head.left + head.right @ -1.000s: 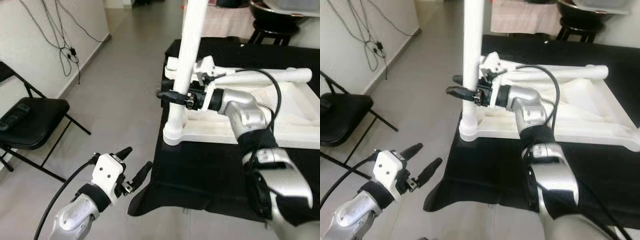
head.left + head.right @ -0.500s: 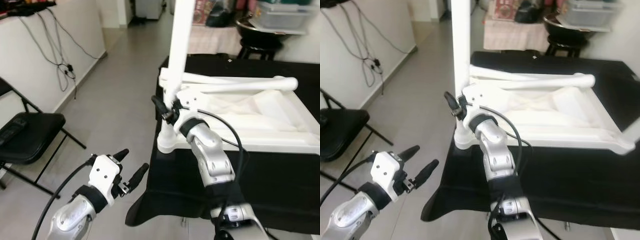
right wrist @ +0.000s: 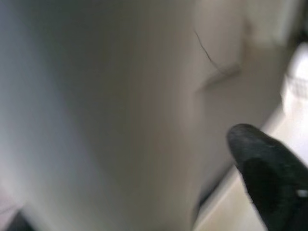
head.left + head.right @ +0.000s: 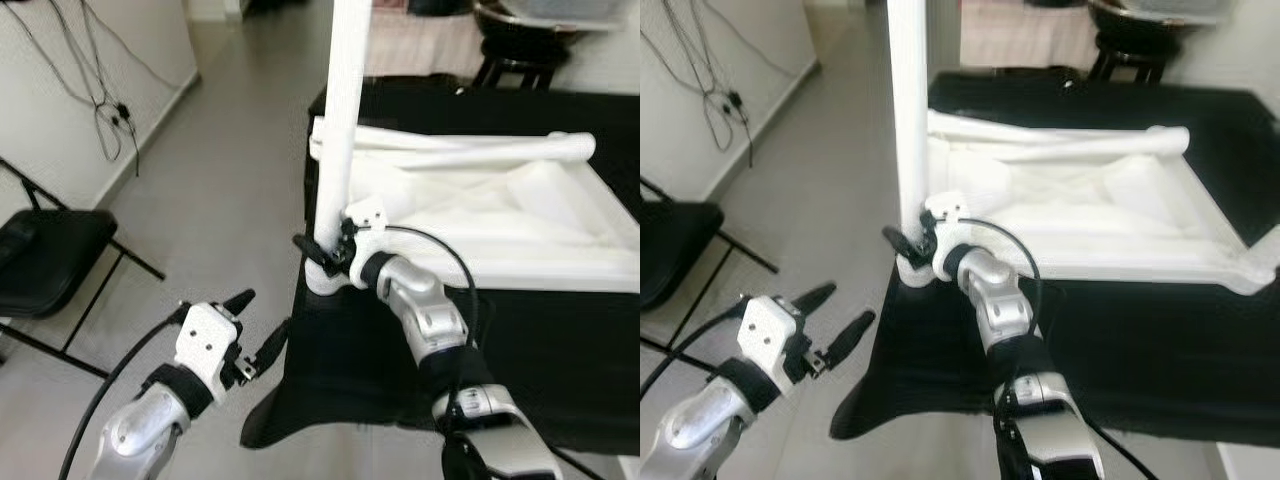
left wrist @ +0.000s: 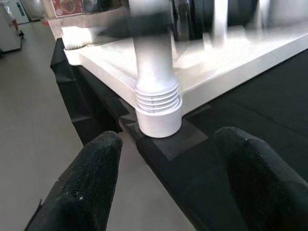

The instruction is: Building children table

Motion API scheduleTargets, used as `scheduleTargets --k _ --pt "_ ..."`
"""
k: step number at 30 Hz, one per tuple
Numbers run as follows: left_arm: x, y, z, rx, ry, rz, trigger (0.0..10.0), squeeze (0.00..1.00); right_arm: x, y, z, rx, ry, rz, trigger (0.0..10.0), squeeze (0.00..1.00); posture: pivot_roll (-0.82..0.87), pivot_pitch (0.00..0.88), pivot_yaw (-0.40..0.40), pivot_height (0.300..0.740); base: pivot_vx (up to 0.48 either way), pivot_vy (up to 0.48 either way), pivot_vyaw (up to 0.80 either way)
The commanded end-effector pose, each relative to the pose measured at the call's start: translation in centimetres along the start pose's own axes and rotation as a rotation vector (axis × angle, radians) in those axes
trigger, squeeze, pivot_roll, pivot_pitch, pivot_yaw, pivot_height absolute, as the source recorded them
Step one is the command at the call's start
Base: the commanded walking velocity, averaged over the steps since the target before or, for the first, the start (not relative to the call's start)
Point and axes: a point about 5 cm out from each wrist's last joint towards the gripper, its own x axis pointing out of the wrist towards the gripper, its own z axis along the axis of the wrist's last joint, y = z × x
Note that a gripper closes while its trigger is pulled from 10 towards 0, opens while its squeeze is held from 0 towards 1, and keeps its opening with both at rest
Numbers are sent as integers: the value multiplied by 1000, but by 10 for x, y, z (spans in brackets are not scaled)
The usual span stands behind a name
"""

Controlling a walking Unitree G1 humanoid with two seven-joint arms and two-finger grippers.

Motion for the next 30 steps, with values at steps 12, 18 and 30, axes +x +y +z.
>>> scheduleTargets --k 12,18,30 --pt "-3 -9 -4 -14 12 -7 10000 0 17 4 46 -82 -5 458 10000 0 63 118 -34 740 0 0 0" --pt "-4 -11 -3 -16 12 -6 10000 0 19 2 53 -48 -8 513 0 0 70 126 -33 740 0 0 0" --pt "-3 -11 -3 -18 10 -11 10000 0 8 -13 54 -40 -29 522 0 0 58 128 -26 740 0 0 0"
